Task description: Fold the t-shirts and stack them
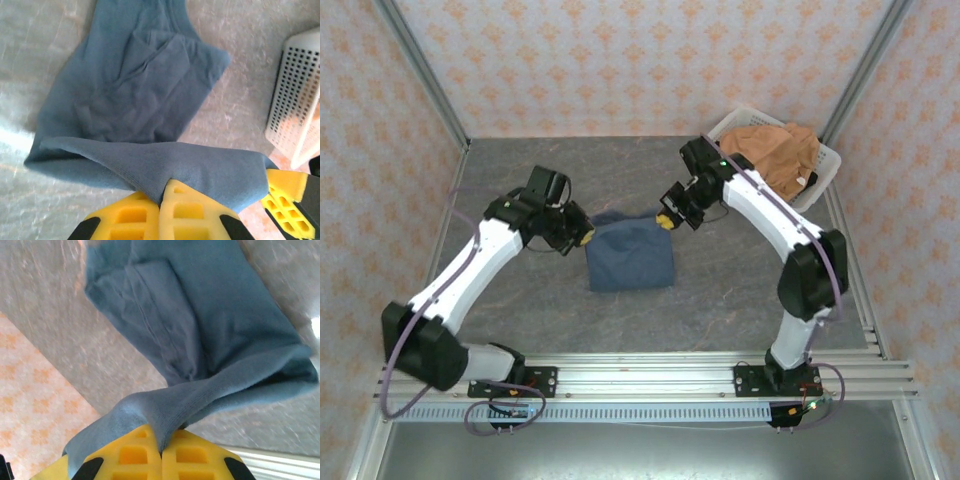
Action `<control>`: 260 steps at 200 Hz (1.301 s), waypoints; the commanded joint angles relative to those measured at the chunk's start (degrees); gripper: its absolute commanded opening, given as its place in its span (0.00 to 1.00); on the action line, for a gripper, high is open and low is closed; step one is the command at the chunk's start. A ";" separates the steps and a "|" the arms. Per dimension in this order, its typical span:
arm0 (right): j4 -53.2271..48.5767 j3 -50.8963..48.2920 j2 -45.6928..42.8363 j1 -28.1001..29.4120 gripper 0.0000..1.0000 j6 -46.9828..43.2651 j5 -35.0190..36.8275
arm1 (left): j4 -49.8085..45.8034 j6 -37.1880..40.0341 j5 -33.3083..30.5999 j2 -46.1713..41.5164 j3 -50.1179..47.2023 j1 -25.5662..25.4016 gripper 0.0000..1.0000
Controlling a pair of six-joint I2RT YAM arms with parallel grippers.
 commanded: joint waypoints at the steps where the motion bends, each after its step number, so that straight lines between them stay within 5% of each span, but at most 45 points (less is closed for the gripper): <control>1: -0.70 7.75 7.75 -1.59 0.02 3.51 -1.07 | 1.67 4.94 0.97 8.60 5.75 2.42 0.00; 18: -0.91 13.42 14.68 -2.73 0.06 3.30 0.02 | 3.36 6.99 1.16 17.19 11.11 4.55 0.00; 33: 1.56 17.53 20.12 -3.57 0.21 3.07 1.89 | 3.30 9.98 0.46 25.58 17.20 6.45 0.02; 54: 0.81 26.48 27.47 -4.62 0.47 0.05 3.46 | -0.81 12.80 -1.57 35.15 25.56 8.37 0.32; 73: -3.14 34.93 30.14 -4.87 0.56 -5.85 6.71 | -2.50 13.18 -4.11 34.87 27.52 8.75 0.50; 96: -6.41 36.47 27.12 -5.36 0.62 -11.20 9.93 | -5.32 12.65 -10.16 27.52 24.11 7.30 0.53; 125: -3.92 21.12 15.80 -5.13 0.62 -13.20 12.11 | -1.73 1.50 -10.48 12.46 7.83 1.50 0.54; 165: 23.62 -17.24 -9.07 -3.97 0.63 -7.29 6.57 | 22.39 -34.21 -14.26 -3.72 -18.93 -17.04 0.56; 200: 37.06 -35.76 -21.82 -3.60 0.66 -3.29 2.06 | 31.77 -45.30 -22.64 -1.17 -22.09 -23.61 0.67; 260: 30.36 -37.71 -26.69 -4.54 0.66 -6.80 0.71 | 38.47 -57.44 -28.36 10.11 -20.99 -28.83 0.67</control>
